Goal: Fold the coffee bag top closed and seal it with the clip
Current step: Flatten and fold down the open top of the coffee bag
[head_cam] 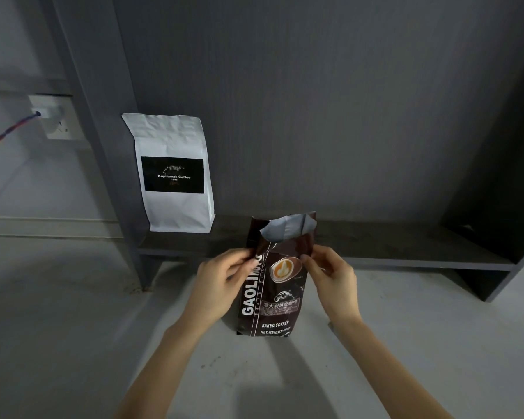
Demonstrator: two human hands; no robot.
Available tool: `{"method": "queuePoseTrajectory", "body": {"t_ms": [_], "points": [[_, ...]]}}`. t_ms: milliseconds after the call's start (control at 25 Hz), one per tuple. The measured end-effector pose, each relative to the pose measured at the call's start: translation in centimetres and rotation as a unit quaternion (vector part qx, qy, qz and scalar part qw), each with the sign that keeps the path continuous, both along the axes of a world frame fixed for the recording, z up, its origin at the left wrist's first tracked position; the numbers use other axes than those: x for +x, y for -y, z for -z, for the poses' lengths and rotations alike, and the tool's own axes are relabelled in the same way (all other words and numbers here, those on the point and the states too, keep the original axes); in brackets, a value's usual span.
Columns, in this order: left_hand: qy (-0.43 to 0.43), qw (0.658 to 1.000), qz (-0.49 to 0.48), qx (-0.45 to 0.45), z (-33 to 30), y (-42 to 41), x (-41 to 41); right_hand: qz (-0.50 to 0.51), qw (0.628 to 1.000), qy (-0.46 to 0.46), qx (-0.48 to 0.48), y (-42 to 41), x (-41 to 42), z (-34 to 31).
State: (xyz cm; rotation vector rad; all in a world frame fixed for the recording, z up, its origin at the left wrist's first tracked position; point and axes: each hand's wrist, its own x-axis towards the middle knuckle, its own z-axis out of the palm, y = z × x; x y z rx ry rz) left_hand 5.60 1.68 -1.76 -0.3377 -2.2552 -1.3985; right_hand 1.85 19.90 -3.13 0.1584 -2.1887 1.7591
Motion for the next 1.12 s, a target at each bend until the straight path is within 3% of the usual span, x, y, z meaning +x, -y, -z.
{"method": "queuePoseTrajectory", "body": {"t_ms": [360,480,680,1120], "points": [[-0.054,0.986,-0.158,0.003,-0.1,-0.7,-0.7,-0.039,0.999,0.011,-0.022,-0.5,0.4,-0.3],[-0.052,0.988,-0.147,-0.011,-0.3,-0.6,-0.9,-0.070,0.996,0.034,-0.040,-0.7,0.3,-0.4],[0.021,0.999,-0.043,-0.004,0.1,0.2,-1.0,-0.099,0.993,0.048,-0.050,-1.3,0.4,-0.5],[0.013,0.993,-0.121,0.000,0.2,-0.1,-1.4,-0.097,0.994,0.047,-0.033,-1.1,-0.2,-0.8]]}}
